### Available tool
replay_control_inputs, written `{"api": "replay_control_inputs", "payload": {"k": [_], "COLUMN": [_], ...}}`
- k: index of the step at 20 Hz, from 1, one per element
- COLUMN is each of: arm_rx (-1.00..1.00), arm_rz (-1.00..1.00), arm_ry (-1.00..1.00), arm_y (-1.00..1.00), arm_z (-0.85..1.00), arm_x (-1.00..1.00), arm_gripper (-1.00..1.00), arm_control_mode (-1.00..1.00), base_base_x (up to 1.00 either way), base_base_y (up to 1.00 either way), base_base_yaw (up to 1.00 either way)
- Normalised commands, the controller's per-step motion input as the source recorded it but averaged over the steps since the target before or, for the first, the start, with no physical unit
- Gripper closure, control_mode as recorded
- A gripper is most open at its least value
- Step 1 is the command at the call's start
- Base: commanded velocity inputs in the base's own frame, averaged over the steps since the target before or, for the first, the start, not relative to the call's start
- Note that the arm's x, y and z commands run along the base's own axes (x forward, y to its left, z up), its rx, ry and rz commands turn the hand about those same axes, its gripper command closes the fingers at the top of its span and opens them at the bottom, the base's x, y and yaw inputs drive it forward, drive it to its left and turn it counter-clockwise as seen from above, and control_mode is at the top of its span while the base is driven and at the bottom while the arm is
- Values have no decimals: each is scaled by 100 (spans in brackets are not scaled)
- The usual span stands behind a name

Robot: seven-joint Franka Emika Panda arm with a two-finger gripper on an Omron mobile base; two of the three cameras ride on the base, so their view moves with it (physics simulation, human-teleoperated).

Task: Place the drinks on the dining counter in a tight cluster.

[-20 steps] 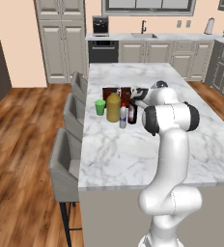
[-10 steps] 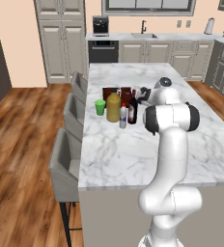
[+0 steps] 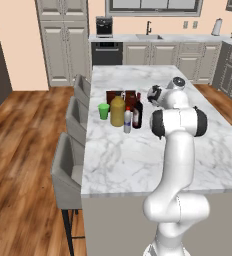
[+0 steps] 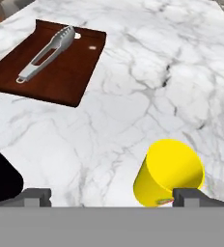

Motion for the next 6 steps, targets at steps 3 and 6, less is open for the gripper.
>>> {"api": "replay_control_inputs", "payload": {"k": [3, 6], "arm_rx": [-2, -4], "arm_rz": [4, 2], "arm_ry": [2, 6], "arm_y": [-31, -20], "arm_z": [-6, -10], "arm_x": [0, 0], "arm_gripper": [-100, -100], "arm_control_mode": [-100, -100], "base_base_x": [0, 0], "base_base_y": [0, 0], "base_base_yaw": [0, 0]}}
